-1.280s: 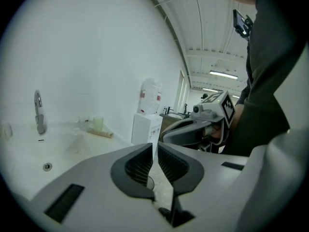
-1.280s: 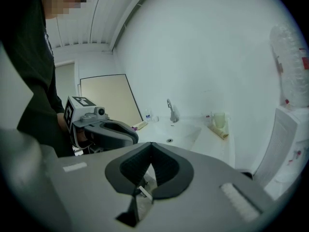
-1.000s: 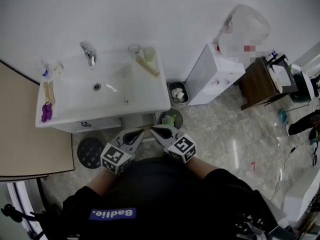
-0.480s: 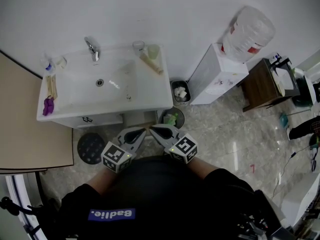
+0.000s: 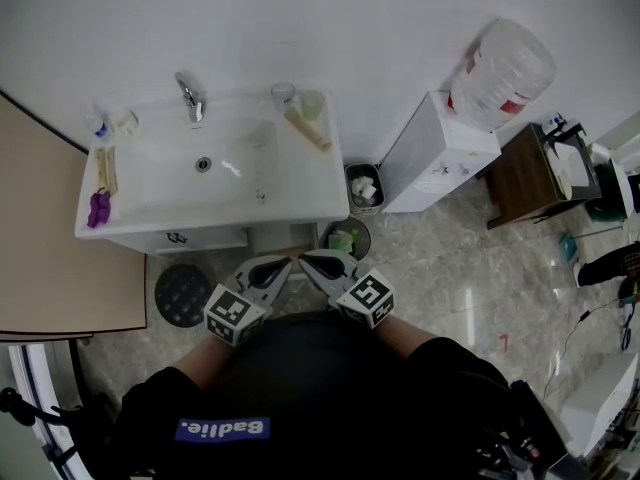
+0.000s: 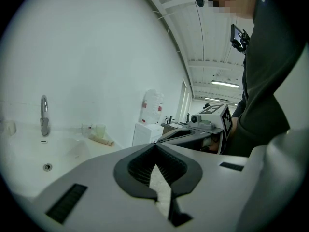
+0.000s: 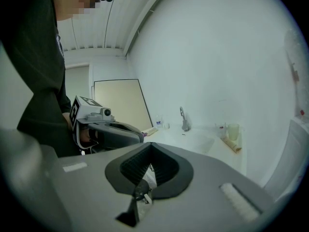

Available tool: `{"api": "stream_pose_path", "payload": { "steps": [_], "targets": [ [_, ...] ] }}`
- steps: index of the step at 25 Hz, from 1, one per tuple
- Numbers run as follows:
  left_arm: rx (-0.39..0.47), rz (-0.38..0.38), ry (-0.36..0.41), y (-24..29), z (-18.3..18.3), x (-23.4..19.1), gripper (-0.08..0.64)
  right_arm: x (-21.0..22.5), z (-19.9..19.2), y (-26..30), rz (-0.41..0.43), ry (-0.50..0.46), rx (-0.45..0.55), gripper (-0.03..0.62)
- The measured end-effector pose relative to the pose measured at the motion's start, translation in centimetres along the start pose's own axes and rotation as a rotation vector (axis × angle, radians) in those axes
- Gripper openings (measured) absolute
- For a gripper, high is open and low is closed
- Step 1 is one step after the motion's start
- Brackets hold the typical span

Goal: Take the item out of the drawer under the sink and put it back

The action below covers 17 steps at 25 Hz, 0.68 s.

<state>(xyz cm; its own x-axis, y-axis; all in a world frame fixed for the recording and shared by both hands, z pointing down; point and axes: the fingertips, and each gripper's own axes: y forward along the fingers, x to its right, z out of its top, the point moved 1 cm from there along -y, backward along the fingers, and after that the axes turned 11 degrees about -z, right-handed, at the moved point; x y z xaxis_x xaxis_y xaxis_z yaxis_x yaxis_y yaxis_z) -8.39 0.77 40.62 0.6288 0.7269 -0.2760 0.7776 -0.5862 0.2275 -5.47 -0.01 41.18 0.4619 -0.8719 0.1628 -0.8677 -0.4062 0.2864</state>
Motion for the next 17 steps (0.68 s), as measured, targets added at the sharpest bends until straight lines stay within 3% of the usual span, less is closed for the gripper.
{"api": "stream_pose_path", "payload": {
  "steps": [17],
  "targets": [
    [0.001,-0.005,-0.001,0.46,-0.20,0.52,0.006,0.16,-0.29,-0.56,-0.006,0.002,-0.006,0.000]
  ]
}}
